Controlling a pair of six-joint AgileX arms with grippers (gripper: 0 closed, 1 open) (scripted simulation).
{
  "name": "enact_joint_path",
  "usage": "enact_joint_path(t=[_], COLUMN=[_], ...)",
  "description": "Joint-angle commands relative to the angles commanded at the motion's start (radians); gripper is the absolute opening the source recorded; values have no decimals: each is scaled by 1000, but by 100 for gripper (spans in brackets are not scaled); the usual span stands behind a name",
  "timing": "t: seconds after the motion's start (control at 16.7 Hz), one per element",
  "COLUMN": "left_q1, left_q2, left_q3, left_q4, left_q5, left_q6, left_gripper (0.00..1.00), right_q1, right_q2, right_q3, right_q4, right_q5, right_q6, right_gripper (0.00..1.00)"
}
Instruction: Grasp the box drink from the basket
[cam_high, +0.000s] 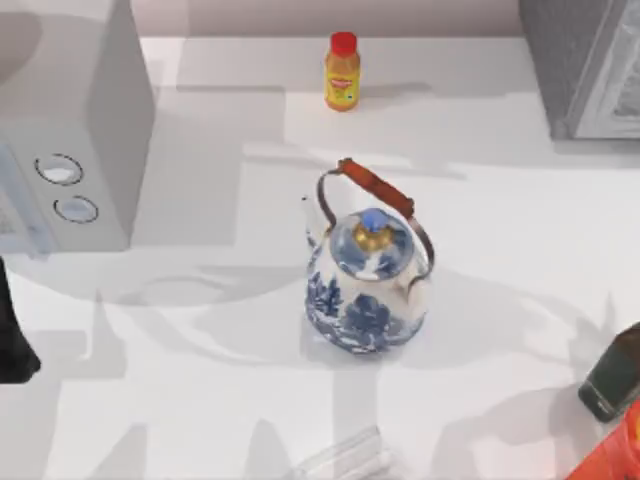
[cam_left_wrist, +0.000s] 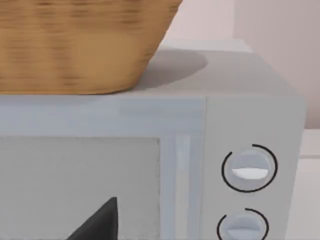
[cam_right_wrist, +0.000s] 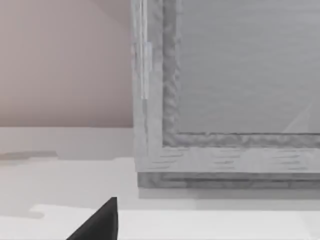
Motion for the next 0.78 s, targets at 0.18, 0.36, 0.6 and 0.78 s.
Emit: enact_joint_path(t=[0.18, 0.36, 0.6, 0.78], left_q1=[6, 45, 134, 218], left_q2=[13, 110, 385, 659], left_q3=[12, 94, 284, 451], left_q4=[7, 55, 155, 240], left_q5=[7, 53, 157, 247], left_q6=[0, 3, 9, 12], left_gripper=[100, 100, 100, 100], right_q1=[0, 0, 0, 0], right_q2=[0, 0, 0, 0], right_q3=[0, 0, 0, 0], right_q4=[0, 0, 0, 0], right_q5=[0, 0, 0, 0], right_q6=[0, 0, 0, 0], right_gripper=[100, 100, 100, 100])
